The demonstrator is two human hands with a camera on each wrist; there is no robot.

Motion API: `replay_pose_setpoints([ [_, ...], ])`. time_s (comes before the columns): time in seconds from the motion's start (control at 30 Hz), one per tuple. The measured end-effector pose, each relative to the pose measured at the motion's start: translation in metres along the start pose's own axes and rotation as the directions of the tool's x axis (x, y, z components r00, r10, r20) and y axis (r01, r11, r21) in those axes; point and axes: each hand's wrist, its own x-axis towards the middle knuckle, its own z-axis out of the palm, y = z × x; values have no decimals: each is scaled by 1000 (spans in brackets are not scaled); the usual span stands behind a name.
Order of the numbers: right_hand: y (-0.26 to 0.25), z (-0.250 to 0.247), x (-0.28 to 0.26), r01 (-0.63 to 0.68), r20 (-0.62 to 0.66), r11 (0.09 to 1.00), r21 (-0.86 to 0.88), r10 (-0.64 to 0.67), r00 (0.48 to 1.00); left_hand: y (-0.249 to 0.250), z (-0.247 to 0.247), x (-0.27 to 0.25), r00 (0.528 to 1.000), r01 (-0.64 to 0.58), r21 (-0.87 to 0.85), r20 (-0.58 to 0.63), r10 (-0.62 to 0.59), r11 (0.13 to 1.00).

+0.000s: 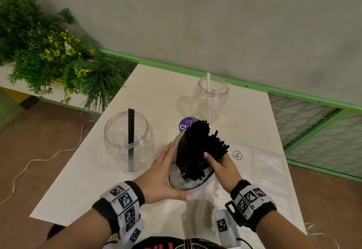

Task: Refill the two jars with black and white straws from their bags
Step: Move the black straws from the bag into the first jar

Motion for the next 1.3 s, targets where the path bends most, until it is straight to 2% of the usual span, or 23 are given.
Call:
replay_pose_setpoints([
  [0.03,0,1,1,-9,7,1000,0,9,1000,0,4,1,1000,-11,116,-14,13,993],
  [0.07,-1,1,1,-15,18,1000,9,15,1000,1,6,5,999,-9,145,-44,15,989],
  [0.2,-1,-7,-4,-91,136,996,-4,91,986,-2,6,27,986,66,26,-154,-62,997],
  [0.3,-4,-16,-11,-161,283,986,-31,164,945,-8,2,38,991,23,60,-132,-15,998],
  [0.37,-9,-18,-14,-148,335,988,-45,155,929,-10,1,43,995,-6,70,-96,13,998],
  [0.47,-13,-18,-17,-118,405,991,-62,133,904,-13,-1,48,995,22,77,-101,-14,997],
  [0.53,-8,-18,-20,-89,440,988,-125,135,888,-15,-1,50,995,30,15,-98,-29,999],
  [0.63,-6,-10,-23,30,411,975,-218,64,910,-13,5,49,999,31,-214,-16,-35,976],
  [0.77,-13,-7,-18,-39,272,994,-104,66,960,-5,20,40,979,79,-296,-157,-130,952],
  [0.83,-21,-9,-16,-70,282,996,-58,83,956,-4,21,26,968,81,-301,-205,-148,950],
  [0.93,-41,-8,-19,-58,406,997,-59,77,911,-5,9,-5,965,68,-291,-224,-137,954],
  [1.07,-69,22,-25,0,590,991,-136,81,804,-18,-18,-53,964,113,-372,-183,-192,921],
  [1.2,-91,89,-23,155,688,984,-87,-53,724,-56,-51,-102,925,214,-456,-188,-329,864],
  [1.3,-101,140,-19,203,716,978,-55,-103,691,-85,-78,-134,876,241,-500,-258,-408,832],
])
